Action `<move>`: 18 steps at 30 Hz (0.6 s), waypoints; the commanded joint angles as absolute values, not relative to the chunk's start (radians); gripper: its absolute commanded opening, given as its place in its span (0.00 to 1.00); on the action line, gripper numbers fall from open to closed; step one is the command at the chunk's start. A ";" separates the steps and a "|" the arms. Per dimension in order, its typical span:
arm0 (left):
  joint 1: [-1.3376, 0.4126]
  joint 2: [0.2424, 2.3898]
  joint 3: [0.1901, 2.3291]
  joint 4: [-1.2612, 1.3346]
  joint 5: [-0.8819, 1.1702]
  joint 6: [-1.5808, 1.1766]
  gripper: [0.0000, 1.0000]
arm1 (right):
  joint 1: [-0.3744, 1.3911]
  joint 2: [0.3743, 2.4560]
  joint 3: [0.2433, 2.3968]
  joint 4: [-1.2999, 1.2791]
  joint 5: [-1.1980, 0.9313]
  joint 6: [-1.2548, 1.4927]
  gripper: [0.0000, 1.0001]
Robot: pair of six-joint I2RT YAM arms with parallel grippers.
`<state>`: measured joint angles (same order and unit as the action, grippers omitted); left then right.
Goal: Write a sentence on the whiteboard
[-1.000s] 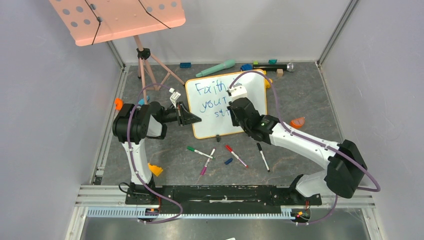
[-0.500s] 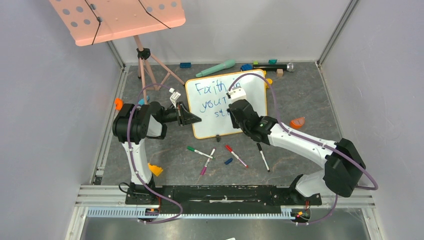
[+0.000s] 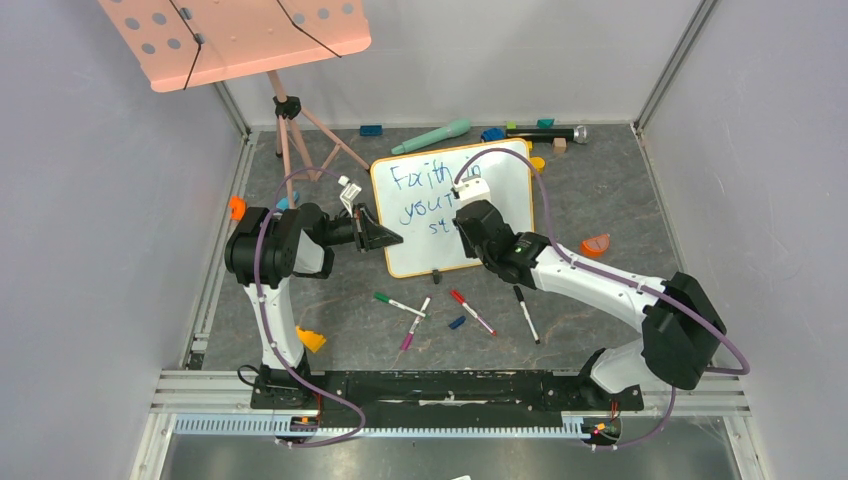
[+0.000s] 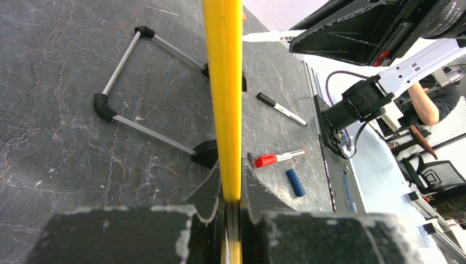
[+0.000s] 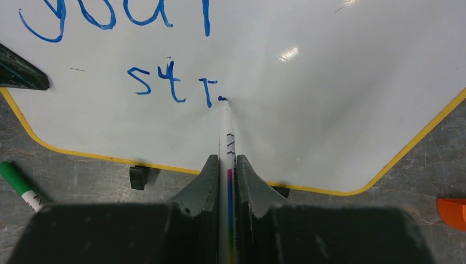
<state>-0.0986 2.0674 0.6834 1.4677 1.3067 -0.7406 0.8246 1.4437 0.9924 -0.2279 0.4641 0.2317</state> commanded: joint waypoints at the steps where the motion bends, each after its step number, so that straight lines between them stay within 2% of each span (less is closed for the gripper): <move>1: -0.109 2.047 0.688 1.557 1.367 -0.639 0.02 | 0.806 1.427 1.007 -0.223 0.524 0.224 0.00; 18: -0.109 2.047 0.688 1.557 1.367 -0.638 0.02 | 0.802 1.456 1.054 -0.202 0.463 0.203 0.00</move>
<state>-0.0986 2.0674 0.6834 1.4677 1.3067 -0.7403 0.8112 1.4433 1.0130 -0.2401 0.4683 0.2153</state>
